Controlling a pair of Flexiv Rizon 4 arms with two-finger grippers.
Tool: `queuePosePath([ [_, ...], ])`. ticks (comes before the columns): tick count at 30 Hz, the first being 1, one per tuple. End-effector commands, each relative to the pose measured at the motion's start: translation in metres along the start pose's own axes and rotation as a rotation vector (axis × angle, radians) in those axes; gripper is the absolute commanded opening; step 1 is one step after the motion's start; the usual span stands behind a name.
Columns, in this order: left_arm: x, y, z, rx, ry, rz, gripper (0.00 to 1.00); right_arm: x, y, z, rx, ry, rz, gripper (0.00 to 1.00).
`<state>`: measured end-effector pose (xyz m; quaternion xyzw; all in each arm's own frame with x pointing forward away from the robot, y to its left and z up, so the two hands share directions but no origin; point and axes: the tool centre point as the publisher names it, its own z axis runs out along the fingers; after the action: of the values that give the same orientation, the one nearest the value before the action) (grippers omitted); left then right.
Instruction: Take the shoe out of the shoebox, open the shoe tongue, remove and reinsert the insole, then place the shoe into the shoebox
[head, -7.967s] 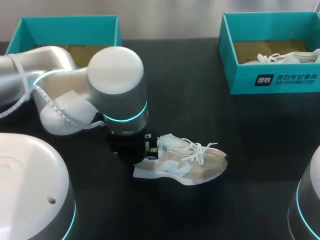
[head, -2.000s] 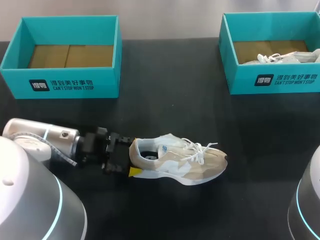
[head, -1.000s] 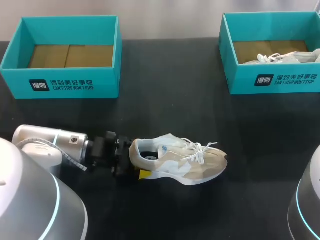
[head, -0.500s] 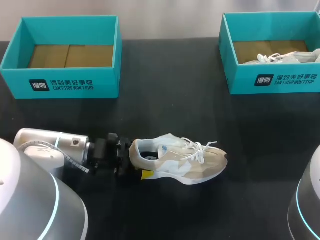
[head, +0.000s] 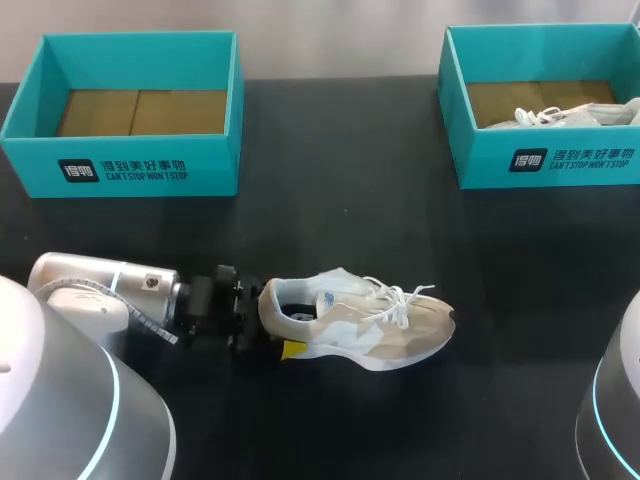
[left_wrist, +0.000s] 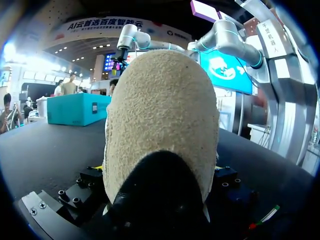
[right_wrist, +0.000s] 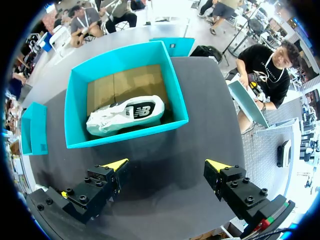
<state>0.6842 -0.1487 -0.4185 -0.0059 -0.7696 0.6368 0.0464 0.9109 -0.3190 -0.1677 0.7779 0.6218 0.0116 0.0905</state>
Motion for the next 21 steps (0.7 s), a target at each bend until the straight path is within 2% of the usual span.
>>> queuePosePath([
  [1,0.001,0.000,0.000,0.000,-0.002,0.000,0.00,0.001,0.000,0.000,-0.001,-0.002,0.001,1.00],
  [7,0.001,0.000,0.000,0.000,-0.002,0.000,0.00,0.001,0.000,0.000,-0.001,-0.002,0.001,1.00],
  [17,0.001,0.000,0.000,0.000,-0.002,0.000,0.00,0.067,-0.059,-0.027,0.017,0.008,0.028,1.00],
  [19,0.001,0.000,0.000,0.000,-0.002,0.000,0.00,0.080,-0.070,-0.032,0.017,-0.016,0.046,1.00],
  [21,0.001,0.000,0.000,0.000,-0.002,0.000,0.00,0.091,-0.081,-0.036,0.058,-0.016,0.078,1.00],
])
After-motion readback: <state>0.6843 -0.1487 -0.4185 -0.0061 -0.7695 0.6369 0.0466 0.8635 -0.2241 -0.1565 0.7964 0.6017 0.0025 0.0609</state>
